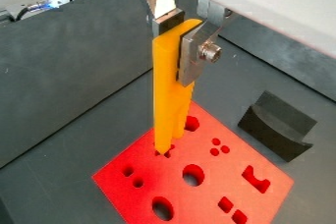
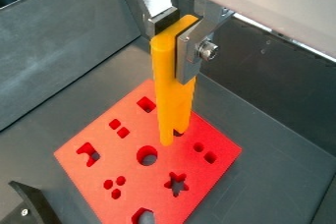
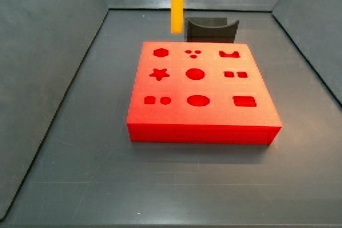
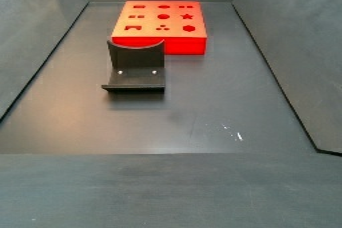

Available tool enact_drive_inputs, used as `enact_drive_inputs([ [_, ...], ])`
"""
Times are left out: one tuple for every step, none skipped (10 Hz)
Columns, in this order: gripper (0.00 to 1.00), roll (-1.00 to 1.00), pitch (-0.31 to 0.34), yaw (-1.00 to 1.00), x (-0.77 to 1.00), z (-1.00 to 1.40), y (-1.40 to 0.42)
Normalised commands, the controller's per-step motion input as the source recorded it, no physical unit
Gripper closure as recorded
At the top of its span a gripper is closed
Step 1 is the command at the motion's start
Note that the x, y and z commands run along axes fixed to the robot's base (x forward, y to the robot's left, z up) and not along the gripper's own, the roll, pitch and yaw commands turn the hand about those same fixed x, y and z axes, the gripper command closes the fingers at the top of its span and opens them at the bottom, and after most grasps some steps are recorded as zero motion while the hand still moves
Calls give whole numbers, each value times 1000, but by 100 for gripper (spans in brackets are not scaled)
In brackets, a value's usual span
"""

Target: Insert the square-circle object.

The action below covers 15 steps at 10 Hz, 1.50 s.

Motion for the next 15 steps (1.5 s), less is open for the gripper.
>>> enact_drive_inputs([
  [100,-24,-71,-500,49,-60,-111],
  [100,-140,-256,-854,0,-320,-89],
  [100,-173,-303,-926,-83,-334,-49],
  [100,-167,-293,-934,-89,-329,-57],
  [100,-149,-271,-949,-77,-343,-54],
  [100,-140,-271,-957,-60,-374,-40],
  [100,-57,-106,-1000,0,-249,0],
  [100,0,-3,-1000,0,-263,0],
  [100,0,0,-1000,0,-286,0],
  [100,23,34,-1000,-11,-289,0],
  [100,6,103,-994,-17,-217,0],
  [100,4,116,-983,-14,-200,-6],
  [100,0,147,-949,-11,-160,-29],
  [100,21,116,-943,-6,-29,-71],
  [100,30,0,-1000,0,-106,-20],
])
